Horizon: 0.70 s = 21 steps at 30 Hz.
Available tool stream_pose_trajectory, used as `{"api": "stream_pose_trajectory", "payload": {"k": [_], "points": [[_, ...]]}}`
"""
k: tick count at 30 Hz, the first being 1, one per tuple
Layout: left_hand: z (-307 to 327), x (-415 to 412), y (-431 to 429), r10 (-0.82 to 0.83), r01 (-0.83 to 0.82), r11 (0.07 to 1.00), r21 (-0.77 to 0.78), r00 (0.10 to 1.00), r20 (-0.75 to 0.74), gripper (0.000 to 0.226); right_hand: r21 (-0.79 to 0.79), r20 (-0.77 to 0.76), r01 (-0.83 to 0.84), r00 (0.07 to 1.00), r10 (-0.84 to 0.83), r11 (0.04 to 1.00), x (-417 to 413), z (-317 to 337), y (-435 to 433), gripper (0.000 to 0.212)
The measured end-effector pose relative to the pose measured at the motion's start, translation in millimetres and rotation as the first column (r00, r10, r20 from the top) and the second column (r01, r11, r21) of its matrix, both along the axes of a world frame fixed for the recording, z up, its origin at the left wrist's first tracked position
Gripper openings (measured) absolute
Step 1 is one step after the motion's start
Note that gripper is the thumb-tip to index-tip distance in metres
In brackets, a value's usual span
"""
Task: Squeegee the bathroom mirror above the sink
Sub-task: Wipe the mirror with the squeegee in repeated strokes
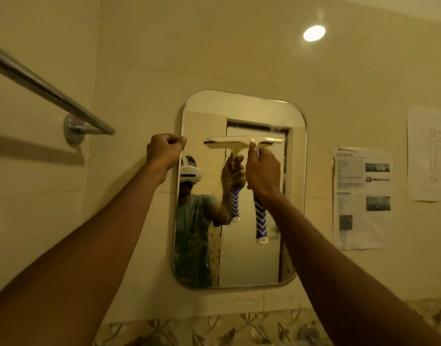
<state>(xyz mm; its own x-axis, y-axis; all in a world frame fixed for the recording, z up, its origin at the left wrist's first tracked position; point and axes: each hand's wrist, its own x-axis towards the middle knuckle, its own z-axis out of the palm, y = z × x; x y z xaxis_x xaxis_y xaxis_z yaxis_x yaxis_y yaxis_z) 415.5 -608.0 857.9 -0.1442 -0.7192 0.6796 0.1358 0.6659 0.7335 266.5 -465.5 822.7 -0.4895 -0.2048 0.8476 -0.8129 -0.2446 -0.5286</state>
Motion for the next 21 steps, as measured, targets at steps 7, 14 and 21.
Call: {"api": "stream_pose_trajectory", "payload": {"k": [7,14,21], "points": [[0.4,-3.9,-13.4,-0.006,0.006,1.0,0.031,1.0,-0.014,0.027,-0.057,-0.009,0.109,0.994,-0.11,0.992,-11.1,67.6,-8.3,0.036],[-1.8,-7.7,-16.8,0.036,-0.036,0.999,-0.009,0.999,-0.018,0.031,-0.033,-0.008,0.157,0.987,-0.158,0.987,-21.2,102.7,-33.8,0.048],[-5.1,-9.2,-13.7,0.104,-0.104,0.993,-0.053,0.995,-0.009,0.029,0.031,0.013,0.202,0.979,-0.203,0.979,-17.0,112.7,-42.3,0.051]]}}
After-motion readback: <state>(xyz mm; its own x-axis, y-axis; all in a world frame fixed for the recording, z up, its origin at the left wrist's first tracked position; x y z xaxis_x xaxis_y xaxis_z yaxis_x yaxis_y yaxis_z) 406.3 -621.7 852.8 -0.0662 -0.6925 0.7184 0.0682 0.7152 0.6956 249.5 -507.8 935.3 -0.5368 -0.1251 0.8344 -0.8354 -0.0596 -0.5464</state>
